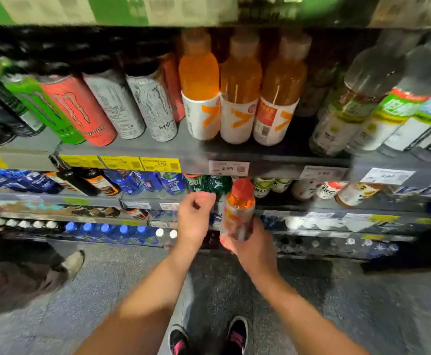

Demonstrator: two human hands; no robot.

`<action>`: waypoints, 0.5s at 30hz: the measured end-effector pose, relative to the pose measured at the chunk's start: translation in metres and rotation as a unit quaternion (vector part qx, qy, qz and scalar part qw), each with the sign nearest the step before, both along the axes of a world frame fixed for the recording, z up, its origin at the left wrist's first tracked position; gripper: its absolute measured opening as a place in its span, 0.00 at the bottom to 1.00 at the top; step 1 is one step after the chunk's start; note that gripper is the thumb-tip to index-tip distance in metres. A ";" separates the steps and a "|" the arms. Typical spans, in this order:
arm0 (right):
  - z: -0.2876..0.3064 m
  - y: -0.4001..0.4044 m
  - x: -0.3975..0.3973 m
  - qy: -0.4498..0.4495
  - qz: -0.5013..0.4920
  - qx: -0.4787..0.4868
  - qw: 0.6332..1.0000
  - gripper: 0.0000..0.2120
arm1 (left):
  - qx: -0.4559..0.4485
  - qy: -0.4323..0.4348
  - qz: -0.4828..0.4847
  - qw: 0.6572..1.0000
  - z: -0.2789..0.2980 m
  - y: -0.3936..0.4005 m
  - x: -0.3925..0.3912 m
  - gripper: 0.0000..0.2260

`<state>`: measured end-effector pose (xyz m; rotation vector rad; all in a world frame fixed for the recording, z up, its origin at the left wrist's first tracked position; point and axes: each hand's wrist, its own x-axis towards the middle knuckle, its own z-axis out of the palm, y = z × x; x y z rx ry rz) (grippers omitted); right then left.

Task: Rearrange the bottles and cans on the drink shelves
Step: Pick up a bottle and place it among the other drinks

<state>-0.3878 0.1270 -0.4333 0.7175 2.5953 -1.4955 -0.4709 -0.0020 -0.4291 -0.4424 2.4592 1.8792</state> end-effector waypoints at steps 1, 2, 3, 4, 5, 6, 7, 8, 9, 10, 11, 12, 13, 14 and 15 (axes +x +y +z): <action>0.007 0.000 0.000 0.008 0.001 0.002 1.000 0.23 | 0.010 0.009 -0.031 0.999 0.014 0.003 0.007 0.12; 0.019 -0.001 0.001 0.005 0.003 0.003 1.000 0.24 | 0.027 0.017 -0.046 0.998 0.026 0.006 0.012 0.13; 0.027 -0.002 0.001 0.005 0.008 0.003 1.000 0.24 | 0.055 0.015 -0.058 0.997 0.038 0.010 0.019 0.12; 0.039 -0.003 0.000 0.002 0.006 0.007 1.000 0.25 | 0.090 0.015 -0.071 0.993 0.056 0.013 0.025 0.08; 0.047 -0.003 0.001 0.010 0.004 0.009 1.000 0.26 | 0.114 0.016 -0.088 0.989 0.069 0.014 0.032 0.05; 0.059 -0.004 0.001 0.016 -0.002 0.014 1.000 0.27 | 0.128 0.018 -0.114 0.985 0.081 0.014 0.038 0.04; 0.068 -0.003 0.002 0.030 -0.006 0.017 0.999 0.26 | 0.128 0.021 -0.139 0.982 0.092 0.016 0.043 0.08; 0.079 -0.003 0.005 0.039 -0.011 0.011 0.999 0.25 | 0.120 0.021 -0.162 0.979 0.098 0.016 0.047 0.16; 0.090 -0.003 0.007 0.058 -0.016 -0.003 0.998 0.24 | 0.110 0.022 -0.181 0.977 0.105 0.016 0.048 0.23; 0.099 -0.002 0.010 0.068 -0.024 -0.016 0.997 0.22 | 0.090 0.020 -0.194 0.977 0.110 0.016 0.048 0.27; 0.106 -0.001 0.014 0.080 -0.032 -0.023 0.996 0.21 | 0.071 0.018 -0.210 0.975 0.116 0.016 0.048 0.29; 0.114 -0.001 0.017 0.085 -0.039 -0.030 0.995 0.19 | 0.051 0.020 -0.226 0.973 0.121 0.017 0.048 0.29; 0.118 -0.002 0.020 0.093 -0.042 -0.036 0.994 0.18 | 0.036 0.024 -0.240 0.970 0.125 0.018 0.050 0.28; 0.122 -0.002 0.023 0.093 -0.049 -0.028 0.994 0.18 | 0.029 0.034 -0.252 0.967 0.129 0.020 0.051 0.27; 0.126 -0.002 0.026 0.098 -0.054 -0.018 0.994 0.19 | 0.031 0.045 -0.254 0.966 0.132 0.021 0.052 0.26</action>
